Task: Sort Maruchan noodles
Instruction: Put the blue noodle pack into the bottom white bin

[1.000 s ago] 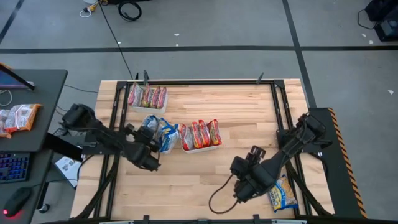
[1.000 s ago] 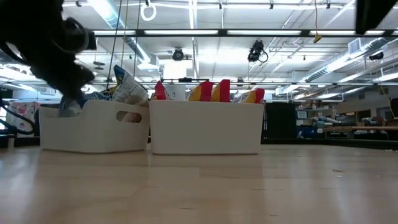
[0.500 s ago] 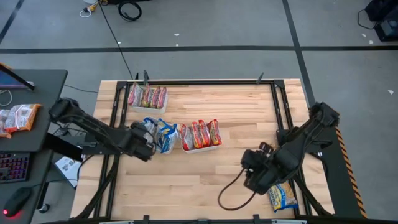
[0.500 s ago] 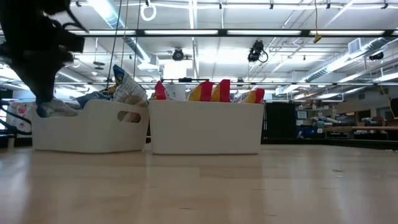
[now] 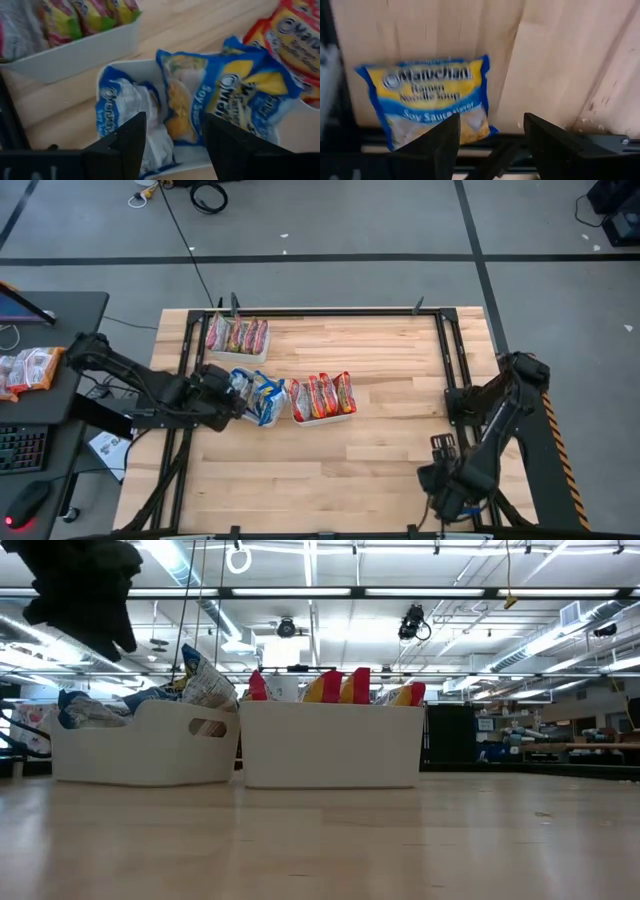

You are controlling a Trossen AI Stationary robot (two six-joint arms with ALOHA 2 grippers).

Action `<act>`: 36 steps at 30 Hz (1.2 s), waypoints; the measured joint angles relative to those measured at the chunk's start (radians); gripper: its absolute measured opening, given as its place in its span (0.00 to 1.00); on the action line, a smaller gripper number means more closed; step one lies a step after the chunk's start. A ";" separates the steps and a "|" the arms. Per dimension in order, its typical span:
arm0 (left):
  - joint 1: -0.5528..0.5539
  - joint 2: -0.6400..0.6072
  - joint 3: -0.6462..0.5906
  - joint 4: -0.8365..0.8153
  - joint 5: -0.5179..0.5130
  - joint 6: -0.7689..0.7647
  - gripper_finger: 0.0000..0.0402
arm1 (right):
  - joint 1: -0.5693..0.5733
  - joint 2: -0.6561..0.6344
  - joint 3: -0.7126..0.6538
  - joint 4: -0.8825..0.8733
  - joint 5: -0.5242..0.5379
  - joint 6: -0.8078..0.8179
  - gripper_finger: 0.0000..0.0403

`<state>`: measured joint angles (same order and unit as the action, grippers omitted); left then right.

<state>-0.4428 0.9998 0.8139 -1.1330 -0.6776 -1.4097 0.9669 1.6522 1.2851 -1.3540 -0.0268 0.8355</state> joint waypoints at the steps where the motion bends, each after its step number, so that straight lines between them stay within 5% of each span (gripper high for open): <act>1: 0.011 0.001 0.000 -0.008 0.002 -0.001 0.49 | 0.011 0.008 -0.013 0.004 -0.002 -0.012 0.55; 8: 0.217 -0.001 0.000 -0.157 0.182 0.089 0.60 | 0.024 0.033 -0.057 0.100 -0.102 0.055 0.58; 18: 0.435 0.001 -0.134 0.054 0.312 0.346 0.68 | -0.001 0.147 -0.133 0.312 -0.182 0.035 0.62; 25: 0.367 0.001 -0.185 0.091 0.553 0.313 0.68 | -0.008 0.258 -0.141 0.286 -0.192 0.063 0.49; 31: 0.200 0.001 -0.164 0.142 0.793 0.228 0.68 | -0.039 0.256 -0.146 0.291 -0.144 0.062 0.19; 33: 0.127 0.001 -0.111 0.160 0.801 0.209 0.68 | -0.066 0.224 -0.137 0.271 -0.108 0.066 0.06; 36: 0.047 0.001 0.001 0.133 0.704 0.203 0.68 | -0.117 0.134 -0.095 0.210 -0.021 0.070 0.04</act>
<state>-0.3962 1.0012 0.8147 -1.0004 0.0266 -1.2068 0.8502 1.7858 1.1898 -1.1445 -0.0481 0.9051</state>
